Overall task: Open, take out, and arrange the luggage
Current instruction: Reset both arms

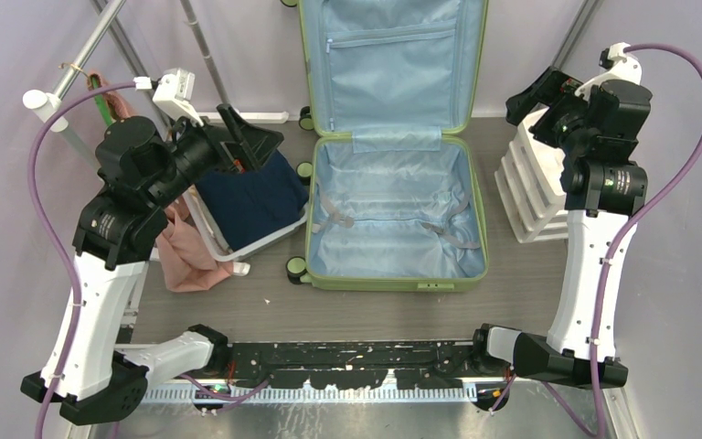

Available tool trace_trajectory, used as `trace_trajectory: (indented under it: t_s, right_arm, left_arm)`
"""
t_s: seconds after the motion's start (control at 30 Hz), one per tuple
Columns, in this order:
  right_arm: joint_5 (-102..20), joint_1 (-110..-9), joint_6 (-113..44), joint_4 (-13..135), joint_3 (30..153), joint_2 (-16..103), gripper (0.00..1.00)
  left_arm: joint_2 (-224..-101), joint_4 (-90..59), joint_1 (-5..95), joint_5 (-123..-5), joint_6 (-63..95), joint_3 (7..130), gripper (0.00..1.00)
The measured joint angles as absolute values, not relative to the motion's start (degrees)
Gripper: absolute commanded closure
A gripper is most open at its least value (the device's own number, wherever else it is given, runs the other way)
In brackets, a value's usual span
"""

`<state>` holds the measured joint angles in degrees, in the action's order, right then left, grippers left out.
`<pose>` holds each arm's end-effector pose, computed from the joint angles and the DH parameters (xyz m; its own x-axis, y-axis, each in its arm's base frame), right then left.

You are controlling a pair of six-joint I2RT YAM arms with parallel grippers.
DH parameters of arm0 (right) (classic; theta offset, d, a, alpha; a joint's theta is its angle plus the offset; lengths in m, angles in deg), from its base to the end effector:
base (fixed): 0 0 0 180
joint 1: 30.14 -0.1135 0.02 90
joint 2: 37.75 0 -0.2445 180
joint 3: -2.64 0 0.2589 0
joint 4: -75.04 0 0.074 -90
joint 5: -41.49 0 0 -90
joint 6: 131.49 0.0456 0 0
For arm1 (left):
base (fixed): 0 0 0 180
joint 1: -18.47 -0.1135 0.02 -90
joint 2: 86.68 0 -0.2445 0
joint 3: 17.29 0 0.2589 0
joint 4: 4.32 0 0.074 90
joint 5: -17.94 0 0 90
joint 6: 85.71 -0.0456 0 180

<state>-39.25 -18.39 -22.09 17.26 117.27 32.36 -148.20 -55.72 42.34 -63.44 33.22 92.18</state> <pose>0.2338 -0.0411 0.4976 -0.1960 0.3756 -0.9058 0.1195 0.9260 0.3581 0.1762 -0.0854 0.5135 -0.3079 -0.3868 -0.8693 0.4433 0.7501 -0.4908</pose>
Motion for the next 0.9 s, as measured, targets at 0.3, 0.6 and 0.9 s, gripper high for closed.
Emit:
trace_trajectory:
  t_s: [0.3,0.6,0.9]
  right_arm:
    - [-40.8,-18.4,-23.1,17.4,118.4,32.4,0.0]
    - [-41.0,-18.4,-23.2,17.4,118.6,32.4,0.0]
    - [-41.0,-18.4,-23.4,17.4,118.6,32.4,0.0]
  left_arm:
    - [-148.2,-55.8,42.3,-63.5,32.3,92.2,0.0]
    - [-148.2,-55.8,42.3,-63.5,32.3,92.2,0.0]
    - [-148.2,-55.8,42.3,-63.5,32.3,92.2,0.0]
